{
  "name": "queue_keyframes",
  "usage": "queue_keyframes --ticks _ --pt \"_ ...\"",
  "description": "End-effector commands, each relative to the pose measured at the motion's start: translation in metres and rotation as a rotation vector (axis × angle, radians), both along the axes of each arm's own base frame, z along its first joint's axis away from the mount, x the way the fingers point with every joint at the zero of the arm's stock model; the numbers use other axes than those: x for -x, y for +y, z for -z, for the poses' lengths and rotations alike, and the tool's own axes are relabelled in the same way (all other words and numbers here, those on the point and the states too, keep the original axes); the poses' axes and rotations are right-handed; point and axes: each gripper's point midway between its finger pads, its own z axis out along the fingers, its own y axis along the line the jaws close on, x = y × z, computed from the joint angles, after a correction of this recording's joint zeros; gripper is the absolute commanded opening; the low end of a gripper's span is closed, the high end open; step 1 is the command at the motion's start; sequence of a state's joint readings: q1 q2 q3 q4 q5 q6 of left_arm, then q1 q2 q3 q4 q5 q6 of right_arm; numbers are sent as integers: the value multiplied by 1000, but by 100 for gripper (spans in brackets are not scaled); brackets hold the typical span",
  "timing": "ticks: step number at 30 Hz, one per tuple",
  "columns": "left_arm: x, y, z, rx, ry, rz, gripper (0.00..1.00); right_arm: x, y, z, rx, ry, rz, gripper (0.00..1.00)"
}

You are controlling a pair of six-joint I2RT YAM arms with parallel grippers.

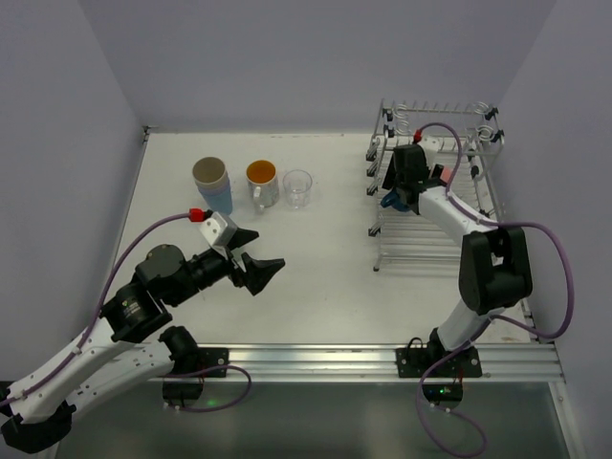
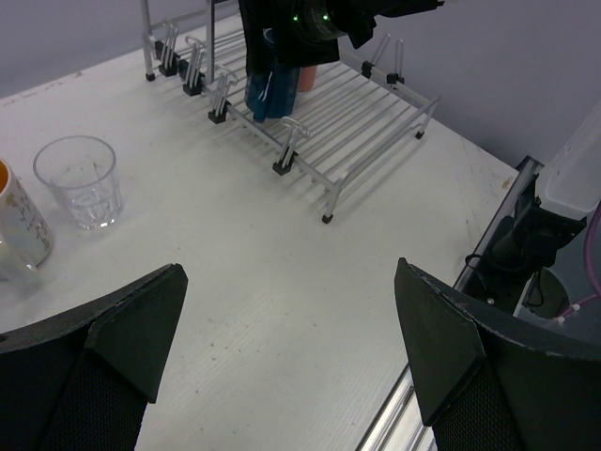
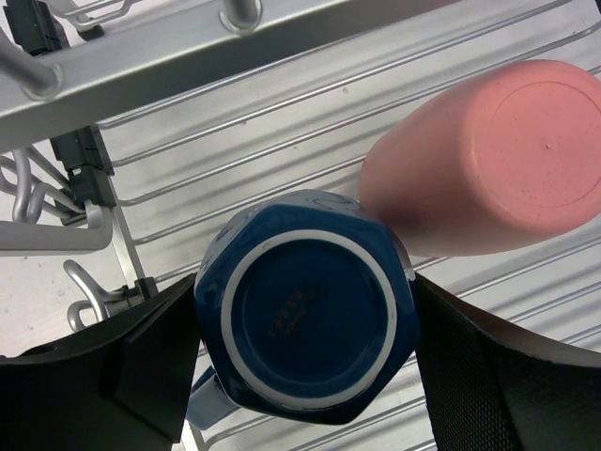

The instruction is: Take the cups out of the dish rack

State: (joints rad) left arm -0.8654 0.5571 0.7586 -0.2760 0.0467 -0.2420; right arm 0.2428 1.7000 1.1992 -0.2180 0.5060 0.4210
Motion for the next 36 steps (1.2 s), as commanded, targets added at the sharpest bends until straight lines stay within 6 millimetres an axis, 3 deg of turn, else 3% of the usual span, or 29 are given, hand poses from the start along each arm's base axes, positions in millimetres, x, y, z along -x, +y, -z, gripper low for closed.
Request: queue_keyframes --ticks 1,10,18,20,21,25,30,31,36 --pt "-3 0 -4 0 -29 -9 100 -6 2 -30 -34 -124 12 52" --pt "-8 -5 1 -14 -9 -12 100 30 3 -74 -92 -281 -29 49" --pt "-5 -28 -2 27 62 67 100 66 22 -87 -229 -350 -130 49" --pt "-7 -36 -3 48 97 76 100 76 26 -99 -273 -390 -153 49" --pt "-7 -39 -5 65 109 83 100 83 33 -96 -304 -385 -187 49" --pt "-12 -60 -7 184 191 101 100 105 57 -125 -444 -470 -309 49" --pt "-28 -89 -11 308 239 129 100 139 85 -164 -597 -580 -489 49" --pt "-34 -98 -2 310 279 124 100 145 90 -167 -623 -586 -515 49" --pt "-52 -118 -14 415 322 116 100 181 110 -196 -741 -665 -681 49"
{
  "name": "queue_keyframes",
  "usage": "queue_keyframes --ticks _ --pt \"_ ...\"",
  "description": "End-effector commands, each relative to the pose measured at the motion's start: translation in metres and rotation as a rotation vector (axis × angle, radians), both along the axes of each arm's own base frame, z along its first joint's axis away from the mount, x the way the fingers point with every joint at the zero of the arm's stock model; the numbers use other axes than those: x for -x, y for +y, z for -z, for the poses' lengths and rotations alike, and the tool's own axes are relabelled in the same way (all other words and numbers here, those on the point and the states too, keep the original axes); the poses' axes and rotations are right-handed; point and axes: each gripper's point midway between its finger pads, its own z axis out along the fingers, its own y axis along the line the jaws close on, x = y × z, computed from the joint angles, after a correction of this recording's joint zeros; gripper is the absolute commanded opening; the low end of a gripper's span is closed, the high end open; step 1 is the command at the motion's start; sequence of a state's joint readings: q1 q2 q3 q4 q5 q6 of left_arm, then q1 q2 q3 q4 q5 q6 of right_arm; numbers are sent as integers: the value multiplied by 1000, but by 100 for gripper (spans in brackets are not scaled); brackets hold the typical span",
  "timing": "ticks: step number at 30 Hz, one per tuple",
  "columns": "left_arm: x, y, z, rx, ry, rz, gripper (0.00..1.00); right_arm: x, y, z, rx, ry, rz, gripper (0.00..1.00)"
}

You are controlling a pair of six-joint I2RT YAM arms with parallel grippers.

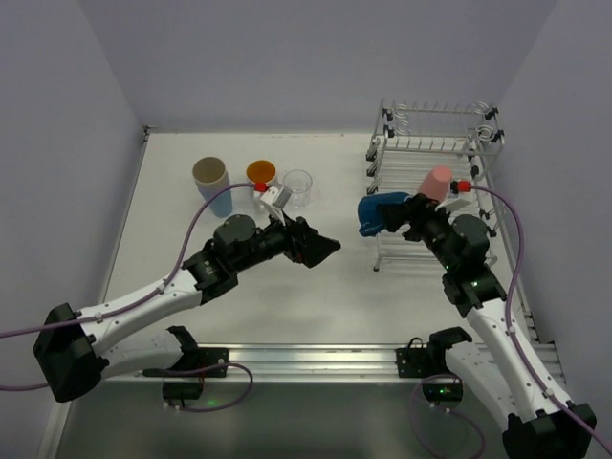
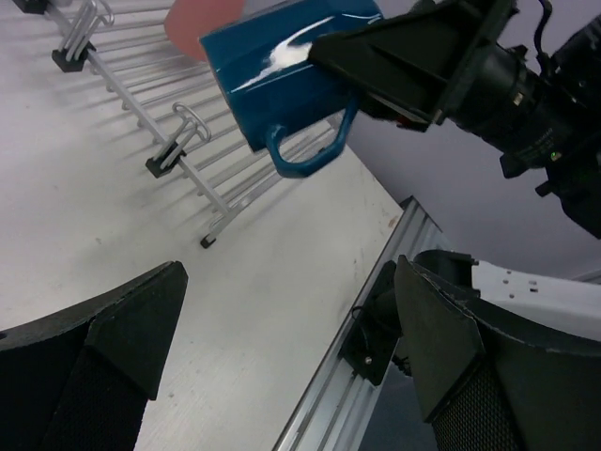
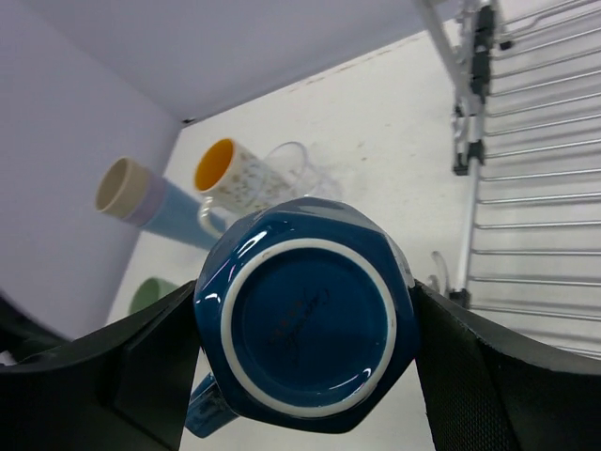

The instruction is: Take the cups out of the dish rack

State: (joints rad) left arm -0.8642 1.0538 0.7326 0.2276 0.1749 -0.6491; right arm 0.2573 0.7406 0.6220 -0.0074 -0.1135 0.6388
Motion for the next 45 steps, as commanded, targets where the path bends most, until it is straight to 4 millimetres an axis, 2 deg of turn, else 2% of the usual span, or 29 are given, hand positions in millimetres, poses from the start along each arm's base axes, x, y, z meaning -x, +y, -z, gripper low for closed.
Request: queue_keyframes --ticks 1,2,4,5,9,14,18,21,24,25,27,28,30,31,33,36,37,38,39,40,45 --pt "-12 -16 -48 220 18 -16 100 28 30 -69 -168 -211 -191 49" --pt "-15 -17 -50 239 34 -23 100 35 35 -68 -182 -216 -230 49" --pt "-17 -22 -47 281 82 -16 100 46 37 -82 -234 -264 -265 49" --pt "-17 -23 -56 320 71 -8 100 50 40 -79 -246 -266 -285 49" --pt "-20 -28 -60 375 77 0 100 66 49 -85 -290 -284 -375 49" --pt "-20 -37 -63 412 80 37 100 72 58 -74 -343 -241 -434 49" --pt "-19 -41 -59 436 100 56 100 77 65 -73 -391 -239 -493 49" --pt "-15 -41 -65 469 90 78 94 75 68 -66 -416 -213 -506 49" --pt "-11 -40 -74 504 72 107 78 72 71 -60 -432 -197 -512 49" --pt "-10 -40 -78 516 64 112 63 73 73 -59 -438 -188 -521 49" --pt "-9 -40 -80 520 60 116 45 71 75 -55 -447 -182 -520 49" --pt "-9 -40 -78 514 68 114 30 71 76 -54 -451 -177 -522 50" --pt "-10 -39 -78 510 63 107 14 69 77 -52 -452 -172 -518 50" --pt "-10 -38 -77 503 64 102 0 69 79 -49 -453 -159 -520 52" --pt "-10 -35 -79 495 51 92 0 68 80 -46 -452 -149 -521 55" --pt "-8 -29 -86 477 1 73 0 66 80 -41 -446 -136 -514 75" --pt "-10 -27 -80 443 2 55 0 65 80 -40 -431 -139 -506 83" --pt "-15 -24 -81 426 -10 20 0 64 80 -38 -417 -118 -502 94" --pt "-15 -17 -87 406 -57 -3 0 63 80 -37 -403 -112 -497 97" --pt "-17 -14 -76 351 -42 -28 0 62 79 -37 -384 -118 -493 99" --pt "-27 12 -72 228 -121 -155 0 62 80 -38 -369 -118 -499 99"
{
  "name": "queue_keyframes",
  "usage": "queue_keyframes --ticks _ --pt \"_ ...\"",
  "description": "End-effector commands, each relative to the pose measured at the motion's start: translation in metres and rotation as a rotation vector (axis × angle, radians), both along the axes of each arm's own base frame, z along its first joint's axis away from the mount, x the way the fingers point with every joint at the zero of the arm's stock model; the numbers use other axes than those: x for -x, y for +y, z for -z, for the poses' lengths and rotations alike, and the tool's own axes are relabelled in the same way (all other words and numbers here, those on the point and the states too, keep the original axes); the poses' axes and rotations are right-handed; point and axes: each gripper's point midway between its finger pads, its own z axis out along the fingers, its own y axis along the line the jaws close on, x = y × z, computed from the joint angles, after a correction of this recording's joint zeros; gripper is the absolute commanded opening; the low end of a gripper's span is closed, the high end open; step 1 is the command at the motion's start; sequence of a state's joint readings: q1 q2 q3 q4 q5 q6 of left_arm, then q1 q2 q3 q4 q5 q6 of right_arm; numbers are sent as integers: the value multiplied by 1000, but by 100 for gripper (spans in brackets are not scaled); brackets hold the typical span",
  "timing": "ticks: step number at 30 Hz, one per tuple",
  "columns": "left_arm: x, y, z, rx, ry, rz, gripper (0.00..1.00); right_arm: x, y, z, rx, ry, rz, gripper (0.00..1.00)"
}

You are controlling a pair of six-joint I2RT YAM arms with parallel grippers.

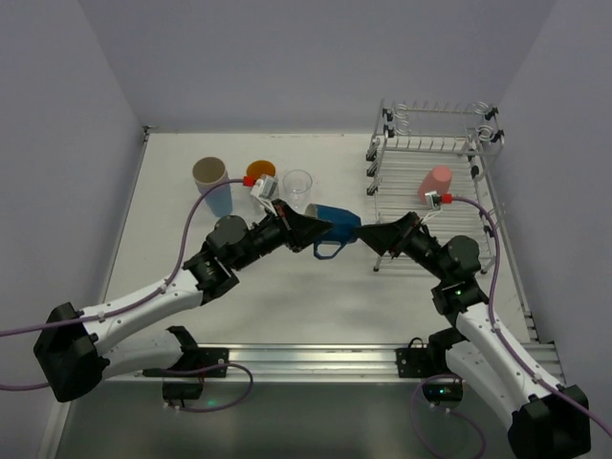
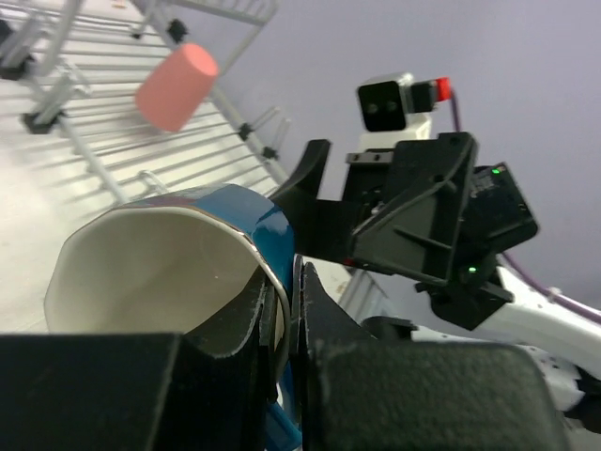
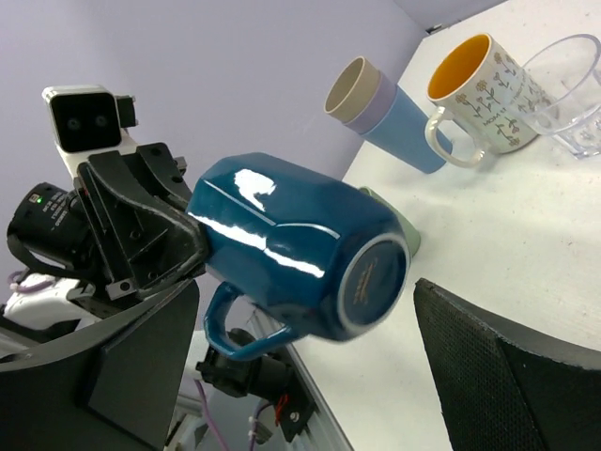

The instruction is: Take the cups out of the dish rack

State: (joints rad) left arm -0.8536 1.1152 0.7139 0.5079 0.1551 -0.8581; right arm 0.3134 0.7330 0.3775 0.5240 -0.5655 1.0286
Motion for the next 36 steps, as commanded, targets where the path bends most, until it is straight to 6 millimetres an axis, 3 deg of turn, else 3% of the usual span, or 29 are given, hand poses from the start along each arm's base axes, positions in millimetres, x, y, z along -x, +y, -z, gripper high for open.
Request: queue_keyframes --ticks 1,3,4,5,6,7,8,10,11,13,14,16,21,30,35,36 --pt "-15 27 -19 -90 -136 -154 0 -3 -1 -20 16 -75 17 99" --pt "-19 31 -12 -179 -151 -169 0 -3 -2 -17 38 -79 24 99" --pt "-22 36 9 -268 -115 -188 0 -4 -4 -15 57 -82 35 99" --pt "-28 41 18 -326 -103 -218 0 -6 -6 -17 72 -88 53 99" --pt "-35 41 23 -402 -113 -234 0 -11 -11 -6 109 -47 92 99" --pt "-34 51 53 -541 -52 -235 0 -11 -14 -5 144 -68 114 99" --pt "-41 56 51 -585 -51 -267 0 -12 -17 -8 162 -74 131 99" --pt "-44 68 81 -755 -7 -273 0 -16 -26 -1 224 -67 184 99" --pt "-50 71 78 -789 -6 -298 0 -17 -28 0 240 -67 197 99" --pt "-54 80 101 -927 26 -301 0 -20 -35 8 283 -54 230 99" --pt "-59 80 99 -952 21 -319 0 -20 -36 8 291 -54 238 99" --pt "-66 83 116 -1041 29 -315 0 -21 -39 13 311 -46 252 99" --pt "-81 73 142 -1154 46 -295 0 -25 -43 23 353 -29 275 99" --pt "-105 65 170 -1199 78 -260 0 -41 -69 39 488 6 411 98" --pt "-112 68 175 -1221 83 -274 1 -55 -80 46 537 35 479 97" --pt "-113 70 176 -1225 88 -278 5 -58 -84 47 563 32 496 97"
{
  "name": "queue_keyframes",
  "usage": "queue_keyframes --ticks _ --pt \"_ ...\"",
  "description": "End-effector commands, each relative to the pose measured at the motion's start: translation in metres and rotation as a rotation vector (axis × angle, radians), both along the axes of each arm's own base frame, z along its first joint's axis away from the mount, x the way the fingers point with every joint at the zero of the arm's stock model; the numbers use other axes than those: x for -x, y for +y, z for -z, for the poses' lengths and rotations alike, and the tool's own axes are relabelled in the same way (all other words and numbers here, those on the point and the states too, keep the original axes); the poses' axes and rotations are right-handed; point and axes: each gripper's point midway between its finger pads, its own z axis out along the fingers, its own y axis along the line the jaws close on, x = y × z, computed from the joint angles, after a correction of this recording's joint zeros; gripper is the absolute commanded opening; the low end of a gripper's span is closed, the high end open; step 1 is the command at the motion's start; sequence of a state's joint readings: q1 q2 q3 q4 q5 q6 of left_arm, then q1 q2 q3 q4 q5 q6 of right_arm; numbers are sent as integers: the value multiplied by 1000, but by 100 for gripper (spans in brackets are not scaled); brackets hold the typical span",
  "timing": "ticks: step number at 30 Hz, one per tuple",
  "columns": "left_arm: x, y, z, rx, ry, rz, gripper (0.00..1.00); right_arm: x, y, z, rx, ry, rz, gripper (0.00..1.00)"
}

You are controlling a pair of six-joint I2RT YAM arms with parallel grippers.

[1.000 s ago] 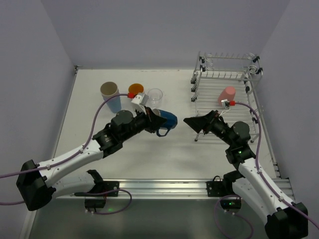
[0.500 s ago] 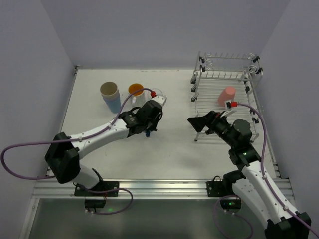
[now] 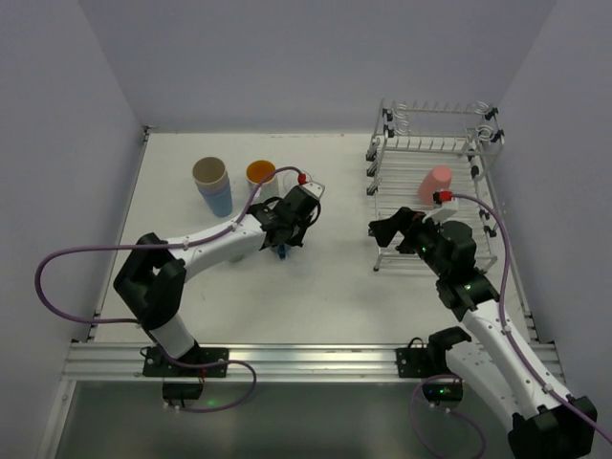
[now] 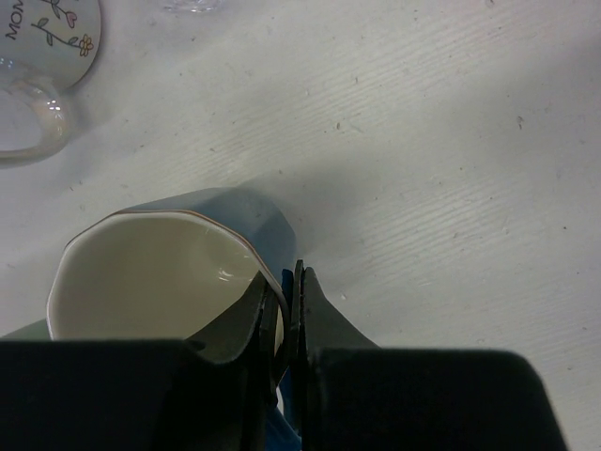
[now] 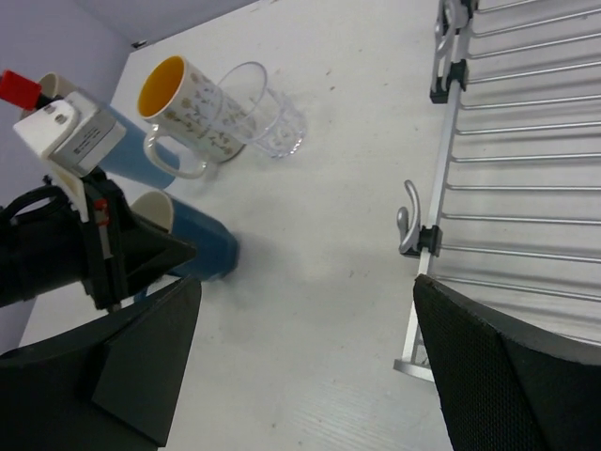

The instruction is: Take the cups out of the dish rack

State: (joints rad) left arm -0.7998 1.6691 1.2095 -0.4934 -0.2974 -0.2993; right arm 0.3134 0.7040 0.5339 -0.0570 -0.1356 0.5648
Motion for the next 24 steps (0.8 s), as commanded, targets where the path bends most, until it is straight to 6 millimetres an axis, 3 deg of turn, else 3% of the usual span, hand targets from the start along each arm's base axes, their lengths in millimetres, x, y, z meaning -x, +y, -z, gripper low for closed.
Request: queue_keyframes --ticks 1,12,16,19,23,24 --pt "-22 -8 -33 28 -99 7 6 -20 -22 -15 91 -44 113 96" --pt "-21 -5 -37 33 -100 0 30 -62 -109 -12 190 -2 396 91" --pt "-19 -7 -38 44 -86 10 37 -74 -127 -6 225 -5 441 90" --pt "-18 -9 -51 70 -102 15 56 -89 -129 -8 246 -24 441 89" --pt "-13 -16 -88 174 -153 38 90 -107 -152 -17 279 -75 512 89" --pt "-10 -16 -95 197 -162 45 93 -110 -154 -19 288 -84 517 89"
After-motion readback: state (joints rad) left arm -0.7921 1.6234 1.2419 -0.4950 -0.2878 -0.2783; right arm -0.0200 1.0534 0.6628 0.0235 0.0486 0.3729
